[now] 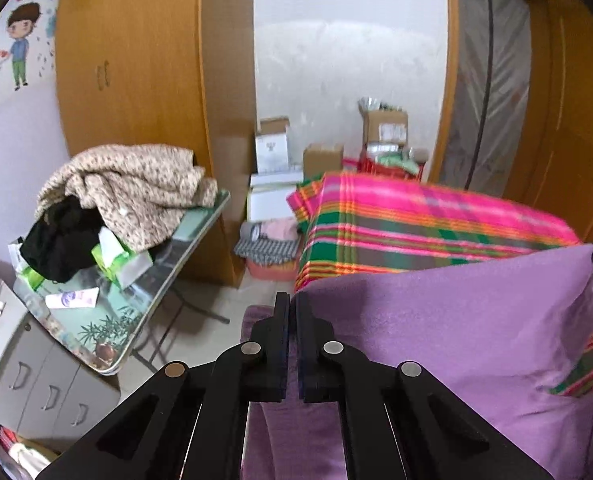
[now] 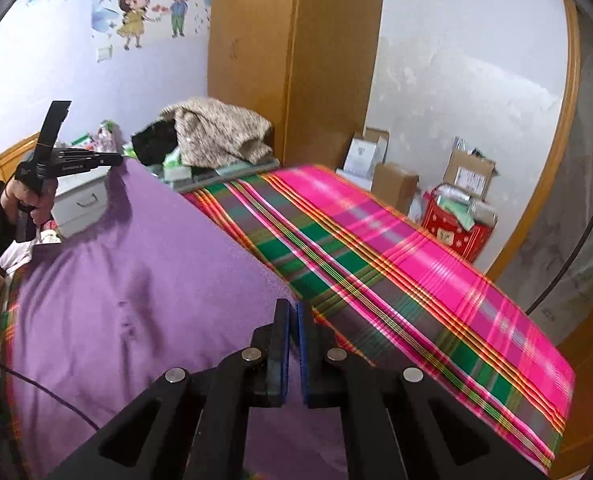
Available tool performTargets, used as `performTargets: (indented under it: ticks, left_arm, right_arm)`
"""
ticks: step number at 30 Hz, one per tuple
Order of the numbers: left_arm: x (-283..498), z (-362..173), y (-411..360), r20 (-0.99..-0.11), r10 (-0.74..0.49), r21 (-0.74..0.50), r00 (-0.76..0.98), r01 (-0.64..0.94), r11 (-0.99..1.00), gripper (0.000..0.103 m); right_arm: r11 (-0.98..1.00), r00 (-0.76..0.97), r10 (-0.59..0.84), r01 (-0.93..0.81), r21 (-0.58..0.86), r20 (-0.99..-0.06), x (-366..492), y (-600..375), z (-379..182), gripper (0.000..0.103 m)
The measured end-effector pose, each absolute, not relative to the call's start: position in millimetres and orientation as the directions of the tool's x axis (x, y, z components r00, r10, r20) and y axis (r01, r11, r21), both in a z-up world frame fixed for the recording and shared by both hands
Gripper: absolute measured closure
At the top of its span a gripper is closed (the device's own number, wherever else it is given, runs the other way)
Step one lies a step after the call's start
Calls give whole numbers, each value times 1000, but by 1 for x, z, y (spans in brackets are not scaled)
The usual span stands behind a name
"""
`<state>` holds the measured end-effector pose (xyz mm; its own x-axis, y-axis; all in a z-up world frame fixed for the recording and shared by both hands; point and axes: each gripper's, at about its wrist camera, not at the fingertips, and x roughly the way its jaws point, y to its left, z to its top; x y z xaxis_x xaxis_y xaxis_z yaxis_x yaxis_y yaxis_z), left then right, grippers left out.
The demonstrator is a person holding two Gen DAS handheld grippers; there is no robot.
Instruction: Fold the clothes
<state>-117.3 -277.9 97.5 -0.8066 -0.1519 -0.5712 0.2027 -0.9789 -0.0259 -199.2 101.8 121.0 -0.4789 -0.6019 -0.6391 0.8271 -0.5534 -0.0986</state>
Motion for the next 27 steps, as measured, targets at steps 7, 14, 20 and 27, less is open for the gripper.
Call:
performTargets:
  ticks: [7,14,20,27]
  left_arm:
    - [-36,113,-259,-495,-136,-86,-858,204,-975,100]
    - [24,79,-245,-531,-132,-131,-837,235,-963,100]
    - [48,25,-237,-634,-107,-159,-765,265,-951,100]
    - [78,17,-234,-639,-108,-224,-761,319,-921,87]
  right_arm:
    - [-530,-467,-637,843,-91,-613,-122,131,131,99]
    - [-517,-388,-623,856,-15,-679,-62,147,87,99]
    - [-533,-311,-572,844,56,-759,-38,152,30,99]
    - [-597,-321,-580,793,122,-748,-31,166,23,92]
